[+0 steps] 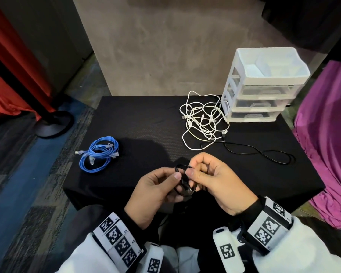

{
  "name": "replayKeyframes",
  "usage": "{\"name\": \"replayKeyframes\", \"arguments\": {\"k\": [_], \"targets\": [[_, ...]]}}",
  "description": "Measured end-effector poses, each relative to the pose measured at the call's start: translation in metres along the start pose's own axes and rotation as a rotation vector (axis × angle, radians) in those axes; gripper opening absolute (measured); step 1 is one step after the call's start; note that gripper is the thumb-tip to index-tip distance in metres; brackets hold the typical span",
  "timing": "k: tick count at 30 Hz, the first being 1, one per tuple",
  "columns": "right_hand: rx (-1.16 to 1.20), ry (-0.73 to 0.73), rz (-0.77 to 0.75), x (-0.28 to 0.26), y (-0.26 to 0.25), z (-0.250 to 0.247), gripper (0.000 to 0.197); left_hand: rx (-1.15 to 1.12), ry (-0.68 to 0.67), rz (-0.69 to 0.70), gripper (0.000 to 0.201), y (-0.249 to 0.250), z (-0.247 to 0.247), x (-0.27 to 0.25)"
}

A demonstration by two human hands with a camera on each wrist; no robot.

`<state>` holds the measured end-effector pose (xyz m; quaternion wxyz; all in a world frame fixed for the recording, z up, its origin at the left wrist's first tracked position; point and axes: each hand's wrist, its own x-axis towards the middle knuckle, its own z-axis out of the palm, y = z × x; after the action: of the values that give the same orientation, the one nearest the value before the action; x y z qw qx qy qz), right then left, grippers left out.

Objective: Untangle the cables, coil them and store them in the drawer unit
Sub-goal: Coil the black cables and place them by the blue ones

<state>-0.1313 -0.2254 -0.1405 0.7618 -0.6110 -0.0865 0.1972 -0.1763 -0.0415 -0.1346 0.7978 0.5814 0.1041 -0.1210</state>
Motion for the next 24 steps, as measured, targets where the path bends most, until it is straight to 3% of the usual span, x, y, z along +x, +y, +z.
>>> {"name": "replayKeyframes", "arguments": {"k": [3,6,9,11,13,15,18,19,24], "targets": [[0.004,-0.003,-0.006,0.0,0.0,-0.004,0.013,0.026,0.088,0.042,0.025,-0.003,-0.003,0.002],[-0.032,-0.021,-0.007,-0.001,0.0,-0.003,0.014,0.138,0.074,0.05,0.027,-0.004,-0.006,0.003],[-0.031,-0.038,0.01,-0.002,-0.001,0.001,0.017,0.483,0.066,0.109,0.009,-0.006,-0.011,0.005],[-0.045,-0.043,0.039,-0.004,-0.002,0.002,0.017,0.732,0.094,0.21,0.012,-0.005,-0.014,0.006],[-0.07,-0.034,0.053,-0.005,-0.003,0.003,0.013,0.828,0.113,0.271,0.012,-0.002,-0.017,0.005],[-0.11,-0.025,0.046,-0.007,-0.006,0.001,0.01,0.652,0.016,0.19,0.018,0.002,-0.017,0.003],[-0.172,-0.094,0.025,-0.007,-0.01,0.0,0.009,0.036,-0.088,-0.054,0.042,0.008,-0.008,-0.003],[-0.184,-0.119,0.016,-0.007,-0.011,0.0,0.009,-0.072,-0.092,-0.109,0.045,0.011,-0.002,-0.006],[-0.173,-0.094,-0.06,-0.002,-0.017,0.002,0.008,-0.239,-0.151,-0.235,0.04,0.022,0.015,-0.013]]}}
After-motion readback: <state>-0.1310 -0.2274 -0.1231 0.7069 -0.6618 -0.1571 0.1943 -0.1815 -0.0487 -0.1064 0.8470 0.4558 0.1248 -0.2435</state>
